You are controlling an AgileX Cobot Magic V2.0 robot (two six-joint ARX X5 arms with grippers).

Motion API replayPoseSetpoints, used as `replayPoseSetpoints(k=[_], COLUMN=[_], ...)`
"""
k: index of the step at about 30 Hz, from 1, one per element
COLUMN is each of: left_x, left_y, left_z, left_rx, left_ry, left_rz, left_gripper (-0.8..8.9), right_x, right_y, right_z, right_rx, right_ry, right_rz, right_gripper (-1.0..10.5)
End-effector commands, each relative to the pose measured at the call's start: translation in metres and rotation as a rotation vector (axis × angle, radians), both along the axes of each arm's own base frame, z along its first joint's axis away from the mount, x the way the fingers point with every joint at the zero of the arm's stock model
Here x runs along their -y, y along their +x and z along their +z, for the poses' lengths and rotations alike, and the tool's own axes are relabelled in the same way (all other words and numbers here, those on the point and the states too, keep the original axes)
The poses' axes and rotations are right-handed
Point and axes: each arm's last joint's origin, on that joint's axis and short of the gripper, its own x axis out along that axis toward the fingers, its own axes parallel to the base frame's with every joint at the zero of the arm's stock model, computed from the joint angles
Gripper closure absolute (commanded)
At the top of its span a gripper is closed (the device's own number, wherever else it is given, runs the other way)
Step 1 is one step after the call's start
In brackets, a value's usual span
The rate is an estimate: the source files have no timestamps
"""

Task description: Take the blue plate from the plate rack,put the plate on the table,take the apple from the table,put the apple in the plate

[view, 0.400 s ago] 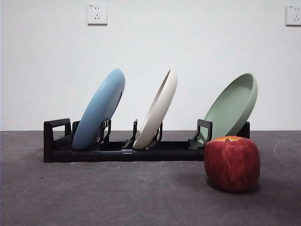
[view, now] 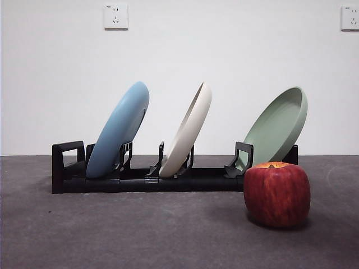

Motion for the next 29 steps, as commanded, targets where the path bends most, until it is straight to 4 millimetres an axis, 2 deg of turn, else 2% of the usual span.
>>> replayPoseSetpoints(k=[1, 7, 13, 16, 24, 29], left_x=[0.0, 0.0, 0.001, 0.003, 0.008, 0.013], left_y=[-0.001, -0.003, 0.005, 0.017, 0.061, 0.09], left_z=[0.005, 0.031, 0.068, 0.089, 0.139, 0.16], left_rx=[0.01, -0.037, -0.088, -0.131, -0.288, -0.399], left_ry=[-0.138, -0.191, -0.186, -0.177, -0.085, -0.098], left_rz=[0.0, 0.005, -0.021, -0.076, -0.261, -0.4], left_gripper=[8.21, 8.21, 8.21, 8.21, 8.21, 8.21], right_x=[0.0, 0.0, -0.001, -0.002, -0.012, -0.018], right_y=[-0.001, -0.002, 0.006, 0.015, 0.052, 0.081], right_z=[0.006, 0.03, 0.069, 0.091, 0.146, 0.165], right_rx=[-0.015, -0.05, -0.082, -0.111, -0.194, -0.307], right_ry=[0.088, 0.138, 0.131, 0.089, 0.033, -0.01], right_rz=[-0.016, -0.026, -0.028, -0.016, 0.193, 0.337], right_gripper=[9.6, 9.6, 9.6, 9.6, 9.6, 9.5])
